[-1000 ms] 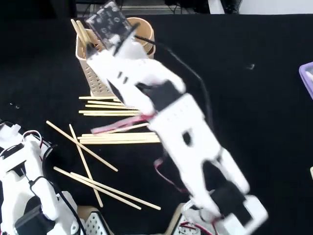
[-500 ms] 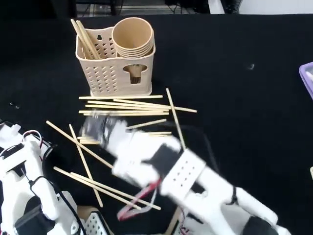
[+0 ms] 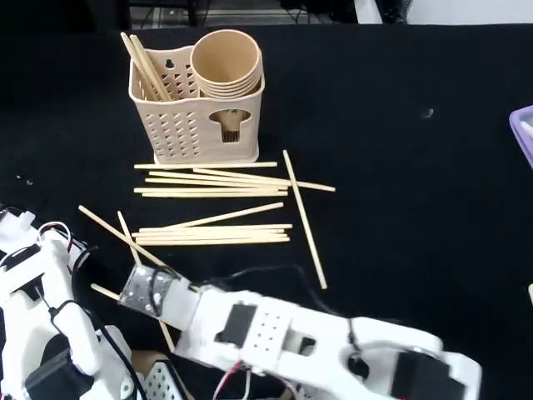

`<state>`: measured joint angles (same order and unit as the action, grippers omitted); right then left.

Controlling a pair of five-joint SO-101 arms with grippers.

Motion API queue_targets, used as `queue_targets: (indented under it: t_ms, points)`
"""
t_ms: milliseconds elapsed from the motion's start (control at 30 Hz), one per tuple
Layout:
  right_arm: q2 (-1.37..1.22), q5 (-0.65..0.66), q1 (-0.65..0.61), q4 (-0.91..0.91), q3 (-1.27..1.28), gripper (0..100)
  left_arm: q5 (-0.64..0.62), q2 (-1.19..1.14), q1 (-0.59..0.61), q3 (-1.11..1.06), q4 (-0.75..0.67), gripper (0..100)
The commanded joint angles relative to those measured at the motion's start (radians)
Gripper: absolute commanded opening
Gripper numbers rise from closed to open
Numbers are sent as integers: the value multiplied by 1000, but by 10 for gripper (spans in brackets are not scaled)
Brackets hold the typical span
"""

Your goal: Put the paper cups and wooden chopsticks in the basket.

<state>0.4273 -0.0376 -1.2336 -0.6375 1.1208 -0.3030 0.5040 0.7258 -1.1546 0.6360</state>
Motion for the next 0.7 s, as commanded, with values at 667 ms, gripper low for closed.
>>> queue_targets:
  t_ms: [667]
  points:
    - [65, 152, 350, -249, -188, 10, -9, 29, 10, 4, -15, 164]
